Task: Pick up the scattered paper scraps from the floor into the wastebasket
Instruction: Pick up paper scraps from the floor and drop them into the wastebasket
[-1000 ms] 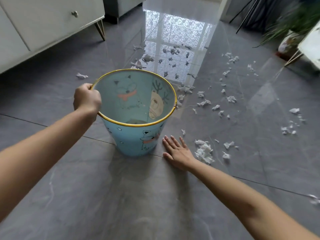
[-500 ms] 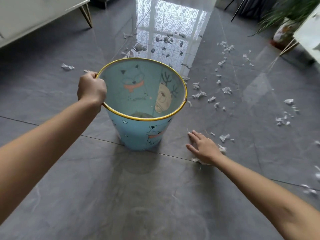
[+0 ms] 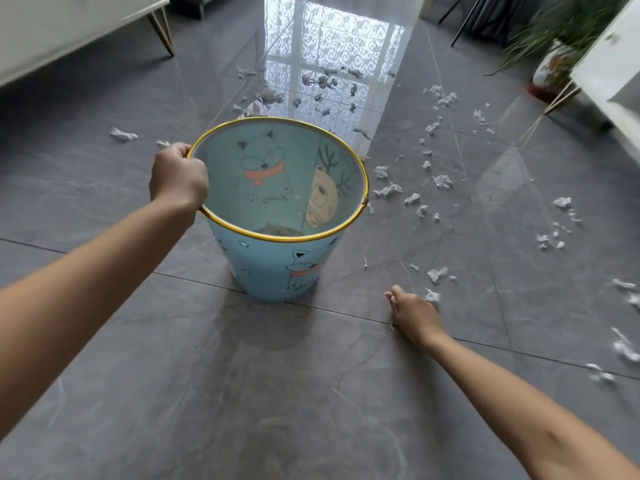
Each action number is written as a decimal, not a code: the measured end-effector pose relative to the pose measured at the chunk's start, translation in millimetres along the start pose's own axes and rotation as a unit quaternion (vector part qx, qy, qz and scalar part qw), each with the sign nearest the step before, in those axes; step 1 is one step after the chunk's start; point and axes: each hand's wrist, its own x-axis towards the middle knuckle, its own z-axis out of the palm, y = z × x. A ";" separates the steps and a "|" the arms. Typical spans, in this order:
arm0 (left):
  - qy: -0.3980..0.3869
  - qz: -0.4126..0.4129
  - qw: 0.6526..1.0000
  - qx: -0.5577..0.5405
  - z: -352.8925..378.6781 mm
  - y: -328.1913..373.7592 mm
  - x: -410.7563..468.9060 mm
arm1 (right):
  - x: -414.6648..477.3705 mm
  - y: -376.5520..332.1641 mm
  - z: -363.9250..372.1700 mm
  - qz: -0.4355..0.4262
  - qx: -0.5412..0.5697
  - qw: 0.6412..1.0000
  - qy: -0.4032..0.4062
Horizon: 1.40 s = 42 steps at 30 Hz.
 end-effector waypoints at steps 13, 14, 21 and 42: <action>-0.002 0.010 0.999 0.052 -1.8 6.7 -9.4 | 60.8 -157.7 -188.2 -0.141 0.471 0.816 0.304; -0.001 0.011 0.999 0.053 -2.4 7.4 -10.2 | 63.0 -170.8 -196.6 -0.174 0.442 0.831 0.289; 0.008 0.008 0.998 0.062 -1.9 12.0 -13.5 | 63.3 -197.5 -196.2 -0.272 0.262 0.925 -0.035; -0.018 0.032 0.997 0.074 38.9 25.5 -25.3 | 30.5 78.9 -14.4 0.317 0.185 0.930 0.033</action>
